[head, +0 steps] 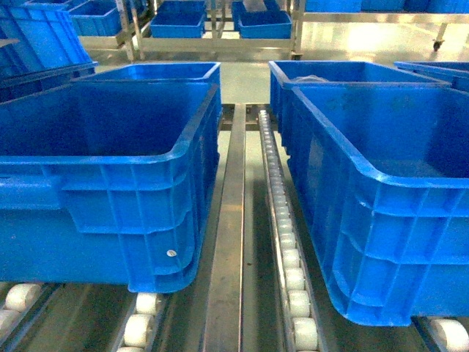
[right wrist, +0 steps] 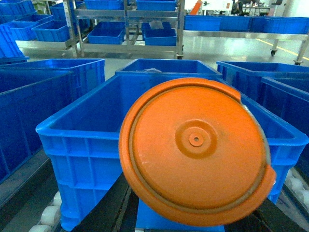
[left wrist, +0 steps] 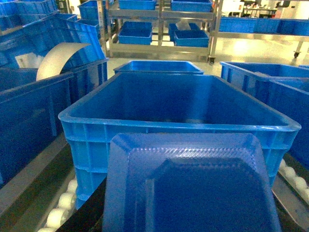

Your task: Sort blue parts and orange caps into right shelf containers

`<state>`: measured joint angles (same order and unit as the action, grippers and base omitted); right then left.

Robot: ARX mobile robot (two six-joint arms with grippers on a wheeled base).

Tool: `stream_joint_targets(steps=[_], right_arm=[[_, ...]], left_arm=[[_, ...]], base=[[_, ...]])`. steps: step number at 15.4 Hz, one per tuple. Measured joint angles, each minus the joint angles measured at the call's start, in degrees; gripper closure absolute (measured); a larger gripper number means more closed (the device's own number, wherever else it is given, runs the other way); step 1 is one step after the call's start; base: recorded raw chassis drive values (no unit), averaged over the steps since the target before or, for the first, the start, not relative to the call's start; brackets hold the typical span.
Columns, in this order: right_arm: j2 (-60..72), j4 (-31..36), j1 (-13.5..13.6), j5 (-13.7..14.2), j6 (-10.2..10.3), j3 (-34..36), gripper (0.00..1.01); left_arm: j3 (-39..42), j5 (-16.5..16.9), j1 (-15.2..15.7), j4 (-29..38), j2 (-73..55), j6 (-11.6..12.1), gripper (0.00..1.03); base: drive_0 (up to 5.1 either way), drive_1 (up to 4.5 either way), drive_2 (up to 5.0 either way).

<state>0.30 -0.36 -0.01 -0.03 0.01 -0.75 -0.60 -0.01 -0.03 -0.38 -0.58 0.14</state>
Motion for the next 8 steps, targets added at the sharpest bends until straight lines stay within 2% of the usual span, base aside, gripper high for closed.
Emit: stream_joint_targets(steps=[8], right_arm=[[0.00, 0.02, 0.00, 0.00, -0.02, 0.00, 0.59]], left_arm=[[0.00, 0.00, -0.02, 0.00, 0.00, 0.00, 0.60]], base=[[0.0, 0.00, 0.0]])
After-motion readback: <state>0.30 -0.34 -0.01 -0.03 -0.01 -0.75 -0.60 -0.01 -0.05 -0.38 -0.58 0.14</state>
